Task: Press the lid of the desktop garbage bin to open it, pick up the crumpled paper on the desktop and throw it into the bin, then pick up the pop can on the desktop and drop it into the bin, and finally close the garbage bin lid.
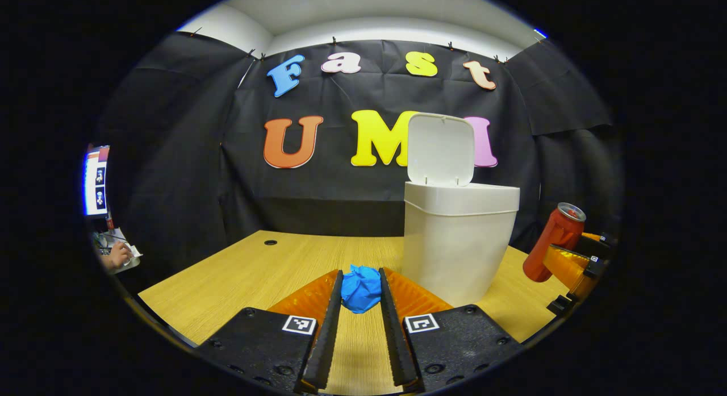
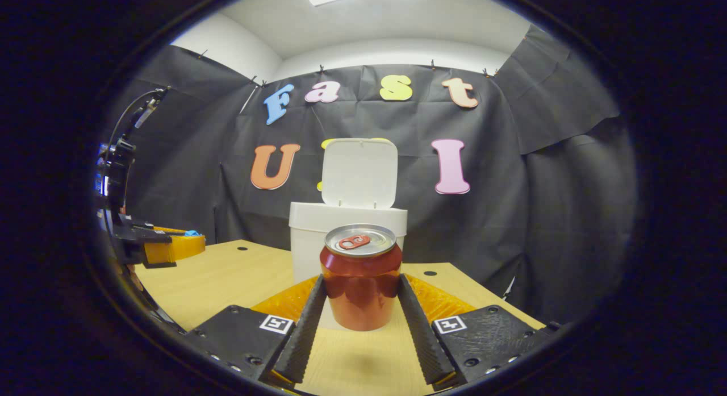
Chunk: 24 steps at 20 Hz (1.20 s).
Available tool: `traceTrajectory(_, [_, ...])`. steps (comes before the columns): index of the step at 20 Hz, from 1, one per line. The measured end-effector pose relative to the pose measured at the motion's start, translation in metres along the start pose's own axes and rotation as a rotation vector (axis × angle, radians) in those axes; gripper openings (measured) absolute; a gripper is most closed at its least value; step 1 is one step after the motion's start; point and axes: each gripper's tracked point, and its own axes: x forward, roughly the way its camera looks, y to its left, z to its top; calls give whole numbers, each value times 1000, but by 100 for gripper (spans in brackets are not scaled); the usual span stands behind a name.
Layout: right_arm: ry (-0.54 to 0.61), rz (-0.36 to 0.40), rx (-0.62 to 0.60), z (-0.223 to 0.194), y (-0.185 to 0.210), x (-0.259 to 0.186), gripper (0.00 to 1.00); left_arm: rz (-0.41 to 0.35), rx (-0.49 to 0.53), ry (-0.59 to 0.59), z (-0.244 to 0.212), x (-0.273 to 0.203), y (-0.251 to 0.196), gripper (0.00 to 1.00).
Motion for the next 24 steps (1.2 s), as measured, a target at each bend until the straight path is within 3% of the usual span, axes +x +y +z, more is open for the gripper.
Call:
traceTrajectory(5, [39, 57, -41, 18, -12, 3, 75, -17, 61, -2, 19, 16, -9, 42])
traceTrajectory(7, [25, 56, -41, 24, -21, 0, 75, 4, 57, 2, 30, 23, -2, 39])
traceTrajectory(8, [20, 58, -39, 25, -24, -1, 75, 8, 52, -5, 38, 28, -3, 42])
traceTrajectory(13, [1, 63, -68, 38, -44, -13, 75, 16, 96, -65, 76, 52, -12, 42])
traceTrajectory(17, [13, 65, -65, 42, -62, -23, 75, 9, 68, -120, 108, 91, -26, 38])
traceTrajectory(18, [9, 60, -70, 44, -66, -25, 75, -2, 63, -118, 111, 103, -32, 42])
traceTrajectory(24, [-12, 49, -63, 54, -87, -33, 75, -59, 31, -107, 123, 162, -72, 41])
